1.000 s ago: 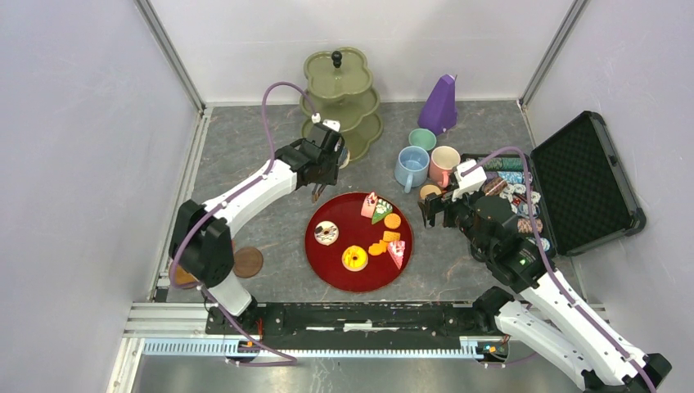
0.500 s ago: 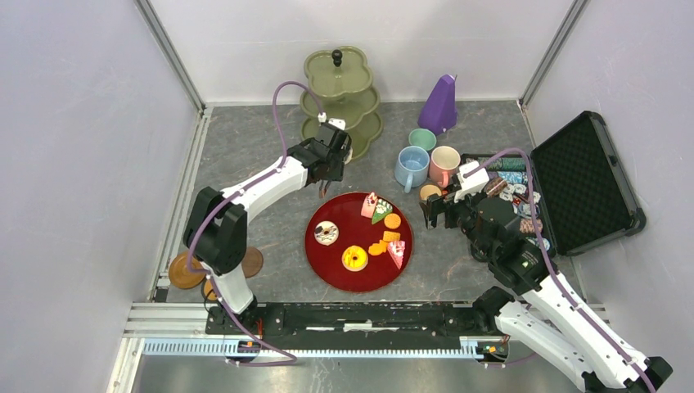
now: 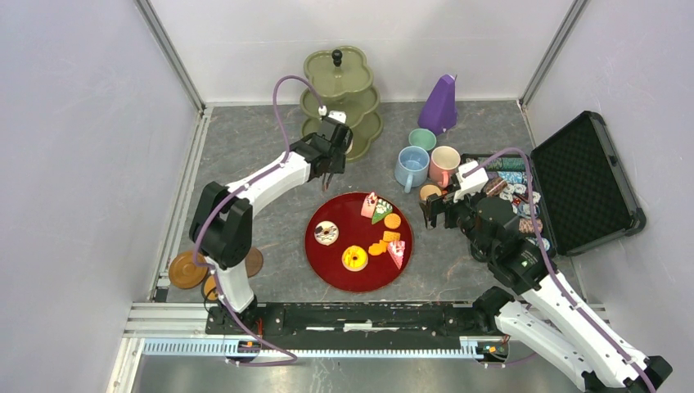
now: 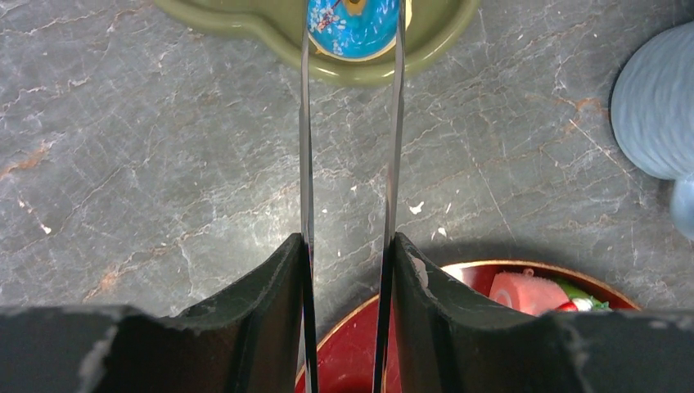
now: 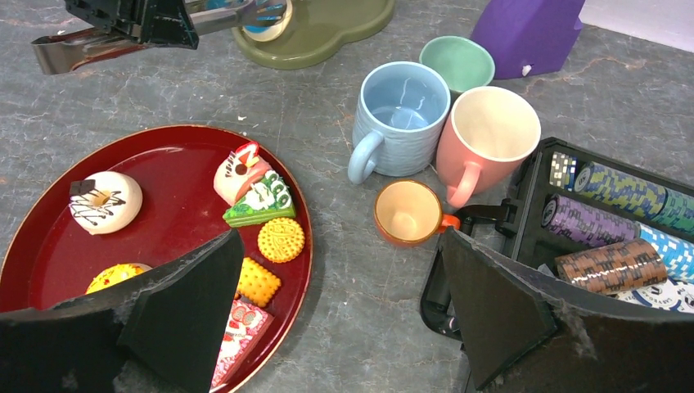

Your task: Serve the afternoon tea

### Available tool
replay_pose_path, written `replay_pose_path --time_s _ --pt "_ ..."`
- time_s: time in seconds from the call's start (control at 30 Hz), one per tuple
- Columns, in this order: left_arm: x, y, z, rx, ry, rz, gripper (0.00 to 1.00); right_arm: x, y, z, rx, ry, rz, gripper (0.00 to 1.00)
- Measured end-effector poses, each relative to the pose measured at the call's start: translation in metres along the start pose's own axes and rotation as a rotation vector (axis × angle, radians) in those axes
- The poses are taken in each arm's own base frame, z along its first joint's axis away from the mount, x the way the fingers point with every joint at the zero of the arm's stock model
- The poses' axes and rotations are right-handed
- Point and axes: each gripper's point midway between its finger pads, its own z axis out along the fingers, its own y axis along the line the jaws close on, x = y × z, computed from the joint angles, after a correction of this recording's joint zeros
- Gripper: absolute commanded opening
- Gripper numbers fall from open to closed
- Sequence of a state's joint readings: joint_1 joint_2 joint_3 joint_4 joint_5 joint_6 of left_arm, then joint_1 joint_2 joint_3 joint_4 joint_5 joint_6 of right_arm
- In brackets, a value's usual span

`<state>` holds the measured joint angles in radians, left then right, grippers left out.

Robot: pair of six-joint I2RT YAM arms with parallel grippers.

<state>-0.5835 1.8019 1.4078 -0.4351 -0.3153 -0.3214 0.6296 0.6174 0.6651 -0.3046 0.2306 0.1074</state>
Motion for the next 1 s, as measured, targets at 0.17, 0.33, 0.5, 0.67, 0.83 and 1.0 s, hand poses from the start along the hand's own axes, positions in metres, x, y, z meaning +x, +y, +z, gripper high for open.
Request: replay_pose_path --time_s 0.17,0.33,0.5,0.67,0.83,1.0 --pt "-0.001 -0.003 0.016 -0.007 0.013 0.001 0.42 0.001 0.0 0.001 0.0 0.006 -0.001 0.98" --pt "0.005 -0.002 0.023 -0.014 0.037 0.005 0.41 0.001 0.0 0.001 0.0 0.006 -0.001 0.98" --pt "0.013 -0.004 0.023 0.004 0.062 0.008 0.4 0.002 0.0 0.001 0.0 0.007 -0.001 0.98" --pt "0.046 0.001 0.019 0.018 0.136 0.017 0.4 0.006 0.0 0.002 0.0 0.012 -0.002 0.98" --pt "0.07 0.011 -0.001 0.025 0.187 0.026 0.39 0.009 0.0 0.003 0.0 0.021 -0.004 0.98" --pt "0.07 0.016 -0.028 0.046 0.18 0.011 0.4 0.01 0.001 0.005 -0.003 0.022 -0.004 0.98"
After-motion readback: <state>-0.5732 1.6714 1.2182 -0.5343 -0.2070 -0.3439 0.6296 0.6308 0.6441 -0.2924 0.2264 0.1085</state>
